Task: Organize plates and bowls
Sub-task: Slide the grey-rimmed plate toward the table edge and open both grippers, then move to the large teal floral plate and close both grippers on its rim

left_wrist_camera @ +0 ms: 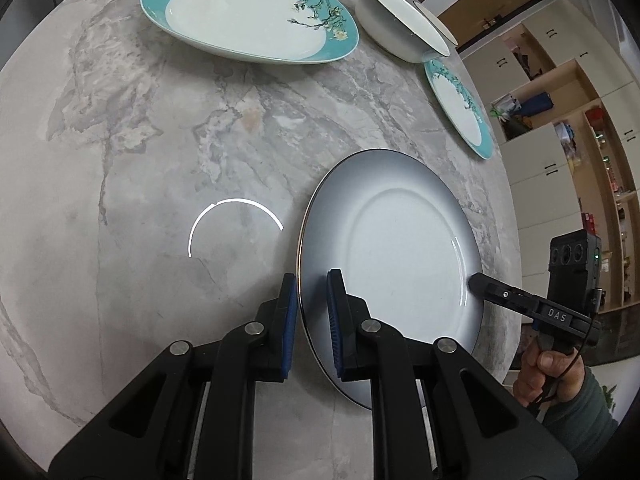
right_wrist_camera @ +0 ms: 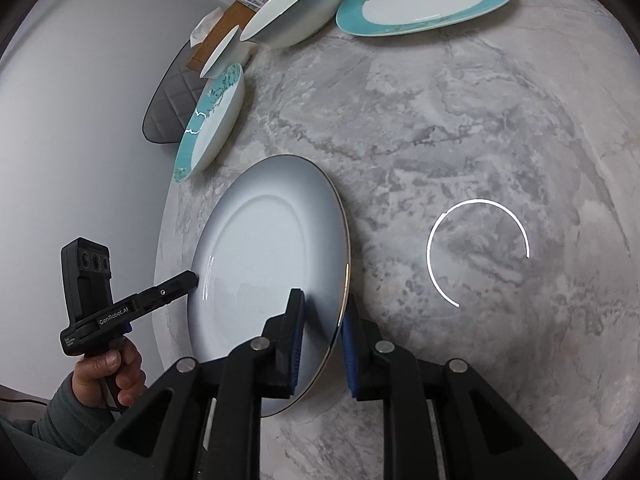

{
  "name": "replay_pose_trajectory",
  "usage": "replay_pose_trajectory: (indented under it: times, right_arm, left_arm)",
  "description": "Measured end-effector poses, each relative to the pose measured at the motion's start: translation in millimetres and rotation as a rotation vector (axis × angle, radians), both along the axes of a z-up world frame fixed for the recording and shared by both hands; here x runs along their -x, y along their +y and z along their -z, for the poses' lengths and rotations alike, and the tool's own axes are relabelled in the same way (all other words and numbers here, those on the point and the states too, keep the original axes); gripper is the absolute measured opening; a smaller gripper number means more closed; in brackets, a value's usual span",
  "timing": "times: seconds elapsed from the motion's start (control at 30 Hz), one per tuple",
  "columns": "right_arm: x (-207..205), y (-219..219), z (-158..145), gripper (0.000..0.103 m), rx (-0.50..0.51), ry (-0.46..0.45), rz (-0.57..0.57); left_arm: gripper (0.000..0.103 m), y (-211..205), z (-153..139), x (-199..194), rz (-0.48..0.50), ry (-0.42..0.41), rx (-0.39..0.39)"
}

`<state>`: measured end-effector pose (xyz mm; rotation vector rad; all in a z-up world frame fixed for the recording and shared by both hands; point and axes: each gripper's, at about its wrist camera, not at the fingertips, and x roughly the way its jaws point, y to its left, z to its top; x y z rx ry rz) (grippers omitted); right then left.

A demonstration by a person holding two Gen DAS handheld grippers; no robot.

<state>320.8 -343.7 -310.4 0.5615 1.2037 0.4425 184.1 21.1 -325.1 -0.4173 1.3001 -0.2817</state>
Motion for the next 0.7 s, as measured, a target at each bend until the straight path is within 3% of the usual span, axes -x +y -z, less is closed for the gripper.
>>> replay_pose_trajectory:
  times: [0.4, 0.5, 0.53, 0.57, 0.6, 0.7]
  right_arm:
    - [-7, -2, -4, 0.025, 0.022, -0.039, -0.101]
    - [-7, -3, -6, 0.049, -0.010, -0.066, -0.098]
    - [-6, -5, -9, 0.063, -0.013, -0.075, -0.094]
    - [-6, -8, -11, 0.075, -0.017, -0.083, -0.085]
    - [-6, -13, -14, 0.078, -0.033, -0.096, -0.075]
    - [-5, -29, -22, 0.082, -0.060, -0.121, -0.036]
  left_arm:
    - [0.013, 3, 4, 3, -0.058, -0.011, 0.024]
    - [0.015, 4, -2, 6, -0.079, -0.032, 0.002]
    - [0.019, 6, -6, 7, -0.093, -0.038, -0.004]
    - [0.031, 9, -10, 8, -0.110, -0.044, -0.006]
    - [0.046, 14, -15, 10, -0.135, -0.057, 0.004]
    - [0.056, 28, -32, 18, -0.209, -0.085, 0.018]
